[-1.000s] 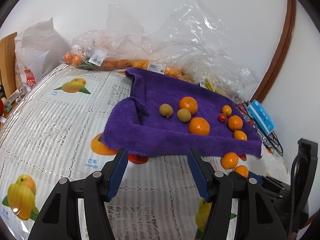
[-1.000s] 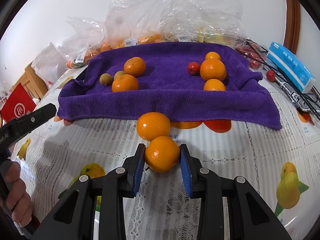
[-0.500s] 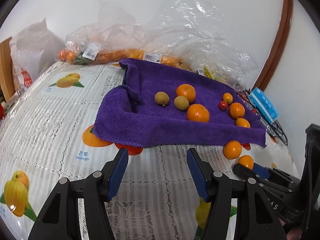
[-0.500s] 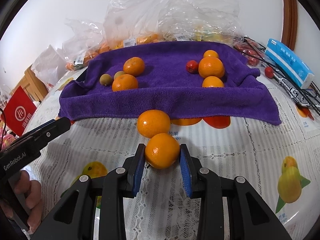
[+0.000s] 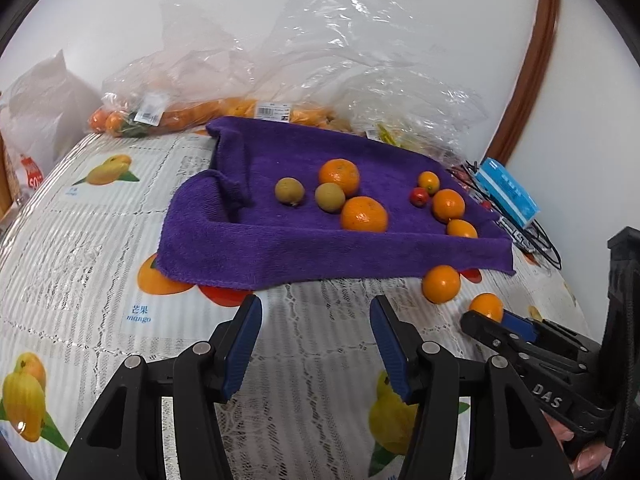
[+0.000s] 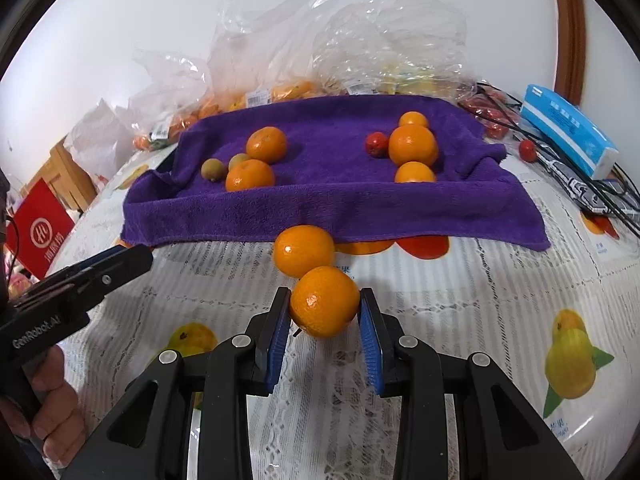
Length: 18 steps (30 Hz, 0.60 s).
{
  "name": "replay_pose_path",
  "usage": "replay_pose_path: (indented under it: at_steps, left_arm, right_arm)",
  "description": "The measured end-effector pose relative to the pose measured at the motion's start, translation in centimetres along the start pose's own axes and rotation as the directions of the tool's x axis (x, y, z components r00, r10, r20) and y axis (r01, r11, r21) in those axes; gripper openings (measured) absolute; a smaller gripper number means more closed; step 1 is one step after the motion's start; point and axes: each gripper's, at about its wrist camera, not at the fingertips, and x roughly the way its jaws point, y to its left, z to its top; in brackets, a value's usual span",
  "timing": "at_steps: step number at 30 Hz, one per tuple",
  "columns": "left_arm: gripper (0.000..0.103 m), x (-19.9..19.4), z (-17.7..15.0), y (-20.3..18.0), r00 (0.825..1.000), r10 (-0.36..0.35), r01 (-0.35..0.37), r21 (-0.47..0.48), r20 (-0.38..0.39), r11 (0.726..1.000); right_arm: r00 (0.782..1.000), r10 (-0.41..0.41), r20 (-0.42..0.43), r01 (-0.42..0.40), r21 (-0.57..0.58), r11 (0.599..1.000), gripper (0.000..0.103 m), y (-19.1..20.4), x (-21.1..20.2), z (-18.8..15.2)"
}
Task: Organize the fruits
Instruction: 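Grasp a tangerine with the right tool while the left tool grasps an orange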
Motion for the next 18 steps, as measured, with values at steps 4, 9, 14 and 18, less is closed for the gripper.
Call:
replay_pose_path:
  at_steps: [4, 9, 14, 18]
  left_arm:
    - [0.054, -0.2, 0.0, 0.1, 1.0, -0.004, 0.004, 0.003, 0.012, 1.0]
    - [0.058, -0.4, -0.1, -0.3, 1.0, -0.017, 0.017, 0.024, 0.02, 1.0]
    - [0.058, 0.1, -0.1, -0.4, 1.0, -0.002, 0.002, 0.027, -0.005, 1.0]
    - [0.058, 0.7, -0.1, -0.8, 0.999, 0.017, -0.016, 0.046, -0.031, 0.999]
  right_arm:
    - [1.0, 0.0, -0.004, 0.0, 0.015, 1.0, 0.034, -0.7, -0.8, -0.8]
    - [0.998, -0.064, 0.004, 0.064, -0.013, 0.998, 0.034, -2.7, -2.0, -1.4]
    - [0.987, -0.158, 0.027, 0.159, -0.044, 0.986, 0.034, -5.4, -3.0, -1.5]
    - [0.977, -0.212, 0.036, 0.214, -0.071, 0.974, 0.034, -7.6, -3.9, -2.1]
